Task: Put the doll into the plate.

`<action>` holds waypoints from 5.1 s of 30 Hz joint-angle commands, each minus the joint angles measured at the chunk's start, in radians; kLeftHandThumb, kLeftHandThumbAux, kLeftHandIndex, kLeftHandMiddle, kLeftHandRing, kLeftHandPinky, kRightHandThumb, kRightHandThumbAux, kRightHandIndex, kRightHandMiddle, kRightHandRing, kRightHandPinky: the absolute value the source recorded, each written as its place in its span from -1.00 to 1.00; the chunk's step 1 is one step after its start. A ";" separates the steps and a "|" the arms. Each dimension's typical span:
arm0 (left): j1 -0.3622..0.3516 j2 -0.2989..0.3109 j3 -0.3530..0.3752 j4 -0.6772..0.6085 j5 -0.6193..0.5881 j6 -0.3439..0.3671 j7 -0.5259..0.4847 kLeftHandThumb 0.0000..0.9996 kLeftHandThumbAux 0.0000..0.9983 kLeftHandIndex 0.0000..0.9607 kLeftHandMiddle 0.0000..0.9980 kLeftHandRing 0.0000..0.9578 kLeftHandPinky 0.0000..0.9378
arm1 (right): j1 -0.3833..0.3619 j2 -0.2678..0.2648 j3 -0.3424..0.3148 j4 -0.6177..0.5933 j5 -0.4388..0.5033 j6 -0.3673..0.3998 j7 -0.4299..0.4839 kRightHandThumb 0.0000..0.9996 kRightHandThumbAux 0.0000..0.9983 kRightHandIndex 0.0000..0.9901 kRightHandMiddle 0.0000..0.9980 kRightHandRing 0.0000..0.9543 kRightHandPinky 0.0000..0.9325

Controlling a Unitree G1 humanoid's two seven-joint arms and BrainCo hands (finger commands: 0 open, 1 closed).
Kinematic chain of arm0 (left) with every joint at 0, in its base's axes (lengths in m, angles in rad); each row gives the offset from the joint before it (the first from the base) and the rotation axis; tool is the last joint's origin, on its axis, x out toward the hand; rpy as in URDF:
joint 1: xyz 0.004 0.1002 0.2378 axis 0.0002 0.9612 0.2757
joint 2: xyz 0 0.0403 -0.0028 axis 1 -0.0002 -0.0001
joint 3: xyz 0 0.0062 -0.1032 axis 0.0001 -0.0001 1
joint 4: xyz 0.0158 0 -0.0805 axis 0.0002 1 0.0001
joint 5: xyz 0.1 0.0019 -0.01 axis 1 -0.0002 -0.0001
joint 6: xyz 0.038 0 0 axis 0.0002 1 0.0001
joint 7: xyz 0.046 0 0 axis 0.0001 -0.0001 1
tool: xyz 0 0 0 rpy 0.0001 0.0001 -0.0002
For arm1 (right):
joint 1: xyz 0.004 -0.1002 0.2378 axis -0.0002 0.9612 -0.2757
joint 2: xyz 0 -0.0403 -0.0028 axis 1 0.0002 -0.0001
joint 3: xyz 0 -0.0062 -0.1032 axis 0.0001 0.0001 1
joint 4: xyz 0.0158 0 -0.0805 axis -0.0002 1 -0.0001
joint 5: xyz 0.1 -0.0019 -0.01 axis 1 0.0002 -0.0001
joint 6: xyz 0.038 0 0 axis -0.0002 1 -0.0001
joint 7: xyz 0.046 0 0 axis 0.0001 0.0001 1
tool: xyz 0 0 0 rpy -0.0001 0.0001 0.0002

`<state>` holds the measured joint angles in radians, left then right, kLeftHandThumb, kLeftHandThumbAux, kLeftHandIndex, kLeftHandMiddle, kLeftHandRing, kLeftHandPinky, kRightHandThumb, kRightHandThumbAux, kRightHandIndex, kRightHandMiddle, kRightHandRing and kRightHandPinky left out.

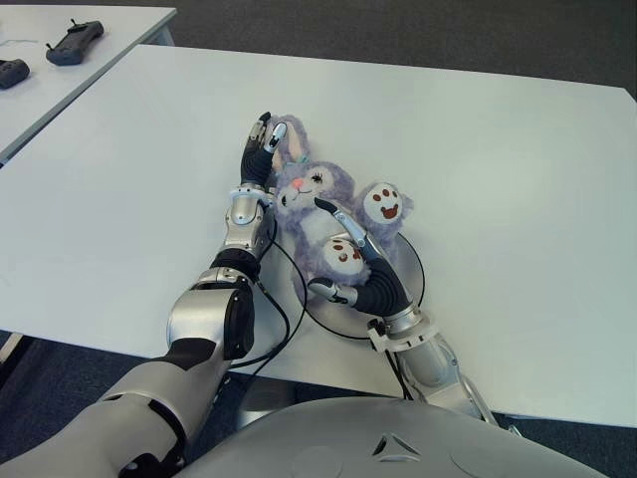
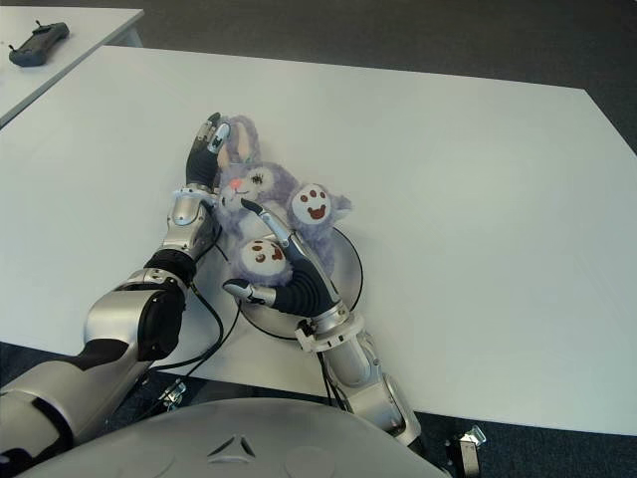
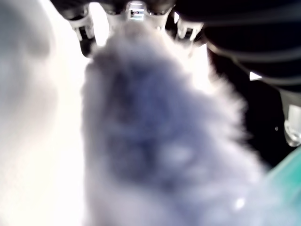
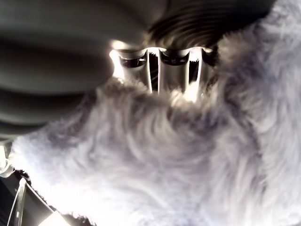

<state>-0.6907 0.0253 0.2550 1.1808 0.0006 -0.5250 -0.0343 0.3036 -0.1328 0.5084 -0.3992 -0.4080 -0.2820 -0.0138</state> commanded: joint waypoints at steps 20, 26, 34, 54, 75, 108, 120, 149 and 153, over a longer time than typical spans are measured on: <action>0.252 -0.022 -0.022 0.163 0.026 0.153 0.035 -1.00 -0.18 -1.00 -1.00 -1.00 -1.00 | 0.055 -0.032 -0.018 0.240 -0.111 -0.126 -0.176 -0.79 -0.20 -1.00 -1.00 -1.00 -1.00; 0.255 -0.013 -0.018 0.167 0.025 0.165 0.019 -1.00 -0.16 -1.00 -1.00 -1.00 -1.00 | 0.029 -0.040 -0.033 0.259 -0.093 -0.180 -0.177 -0.79 -0.22 -1.00 -1.00 -1.00 -1.00; 0.257 -0.031 0.014 0.176 -0.003 0.172 -0.008 -1.00 -0.14 -1.00 -1.00 -1.00 -1.00 | 0.003 -0.050 -0.042 0.218 -0.071 -0.198 -0.143 -0.78 -0.28 -1.00 -1.00 -1.00 -1.00; 0.269 -0.009 0.018 0.184 0.004 0.161 -0.021 -1.00 -0.17 -1.00 -1.00 -1.00 -1.00 | -0.075 -0.066 -0.072 0.229 -0.007 -0.332 -0.120 -0.89 -0.35 -1.00 -1.00 -1.00 -1.00; 0.256 -0.016 0.016 0.182 0.008 0.168 0.001 -1.00 -0.16 -1.00 -1.00 -1.00 -1.00 | -0.172 -0.010 -0.124 0.298 0.070 -0.496 -0.142 -0.93 -0.37 -1.00 -1.00 -1.00 -1.00; 0.261 -0.015 0.025 0.184 0.002 0.171 -0.004 -1.00 -0.16 -1.00 -1.00 -1.00 -1.00 | -0.213 0.049 -0.142 0.324 0.118 -0.537 -0.126 -0.82 -0.34 -1.00 -1.00 -1.00 -1.00; 0.256 -0.013 0.019 0.183 0.005 0.174 -0.018 -1.00 -0.12 -1.00 -1.00 -1.00 -1.00 | -0.211 0.046 -0.163 0.309 0.112 -0.515 -0.101 -0.84 -0.31 -1.00 -1.00 -1.00 -1.00; 0.261 -0.014 0.044 0.182 -0.017 0.162 -0.057 -1.00 -0.17 -1.00 -1.00 -1.00 -1.00 | -0.278 0.082 -0.159 0.356 0.183 -0.577 -0.039 -0.74 -0.39 -1.00 -1.00 -1.00 -1.00; 0.261 -0.016 0.053 0.182 -0.018 0.158 -0.064 -1.00 -0.18 -1.00 -1.00 -1.00 -1.00 | -0.279 0.097 -0.176 0.366 0.149 -0.594 -0.061 -0.74 -0.38 -1.00 -1.00 -1.00 -1.00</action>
<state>-0.6826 0.0532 0.2904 1.1893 -0.0018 -0.5197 -0.0611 0.0401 -0.0604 0.3487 -0.1063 -0.2452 -0.8353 -0.0548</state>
